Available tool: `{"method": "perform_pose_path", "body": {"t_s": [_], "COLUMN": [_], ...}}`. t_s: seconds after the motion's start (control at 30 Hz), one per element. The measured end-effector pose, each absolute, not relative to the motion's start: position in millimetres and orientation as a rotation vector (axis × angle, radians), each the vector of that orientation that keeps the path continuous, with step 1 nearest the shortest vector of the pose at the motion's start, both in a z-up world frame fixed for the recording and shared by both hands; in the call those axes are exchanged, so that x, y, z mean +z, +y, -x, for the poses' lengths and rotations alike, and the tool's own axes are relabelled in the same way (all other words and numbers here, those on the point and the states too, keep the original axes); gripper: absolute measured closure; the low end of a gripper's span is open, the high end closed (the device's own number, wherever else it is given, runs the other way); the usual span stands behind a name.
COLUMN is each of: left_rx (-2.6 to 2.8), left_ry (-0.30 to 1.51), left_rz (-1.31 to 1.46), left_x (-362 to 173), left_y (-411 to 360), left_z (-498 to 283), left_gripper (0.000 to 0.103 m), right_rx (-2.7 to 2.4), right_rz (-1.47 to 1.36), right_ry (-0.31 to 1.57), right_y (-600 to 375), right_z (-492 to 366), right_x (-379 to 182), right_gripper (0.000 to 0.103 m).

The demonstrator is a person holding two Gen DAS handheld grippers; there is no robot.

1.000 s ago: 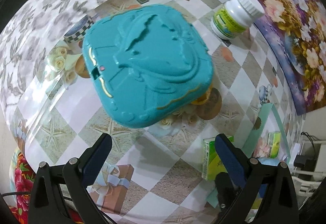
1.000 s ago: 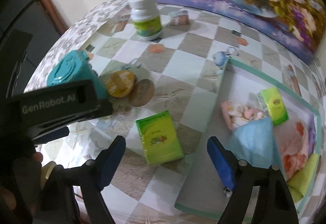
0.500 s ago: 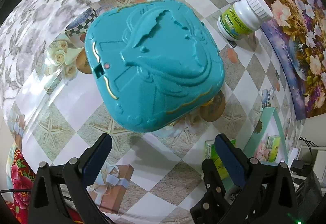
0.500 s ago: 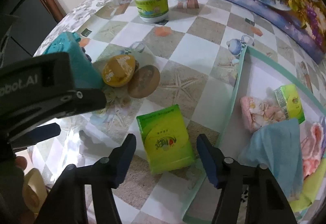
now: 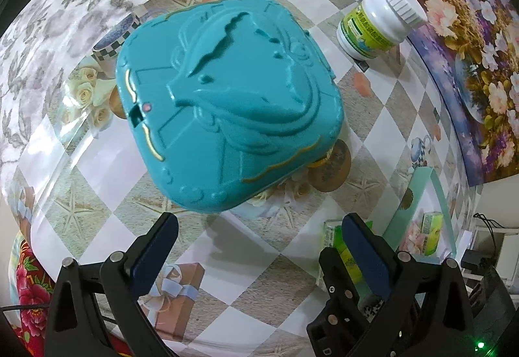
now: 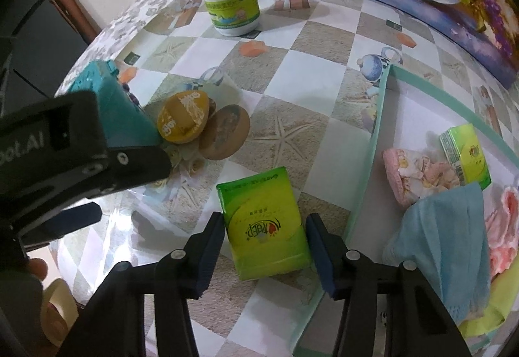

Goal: Organize soft objects
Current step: 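Close the right gripper on the green tissue pack while the left approaches the teal box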

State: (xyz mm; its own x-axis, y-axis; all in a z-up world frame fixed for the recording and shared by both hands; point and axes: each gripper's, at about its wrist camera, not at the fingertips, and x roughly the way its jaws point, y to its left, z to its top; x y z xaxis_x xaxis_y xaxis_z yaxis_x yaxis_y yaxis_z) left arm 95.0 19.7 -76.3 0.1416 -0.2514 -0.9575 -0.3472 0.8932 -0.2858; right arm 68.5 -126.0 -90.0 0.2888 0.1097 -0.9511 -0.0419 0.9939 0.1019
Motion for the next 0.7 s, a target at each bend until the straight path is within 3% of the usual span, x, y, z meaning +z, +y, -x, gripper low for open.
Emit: {"method": "perform_pose_path", "body": {"t_s": [0.7], "left_rx": [0.003], "left_ry": [1.394], "left_rz": [0.52], "left_x": [-59.5], "left_y": [20.6], "left_z": [-99.0], "left_gripper": [0.002], "right_rx": [0.023], "right_rz": [-0.247], "right_ry": [1.211], "right_y": [-159.6], "right_z": [-58.8], "right_x": [-51.1], "right_gripper": [0.049]}}
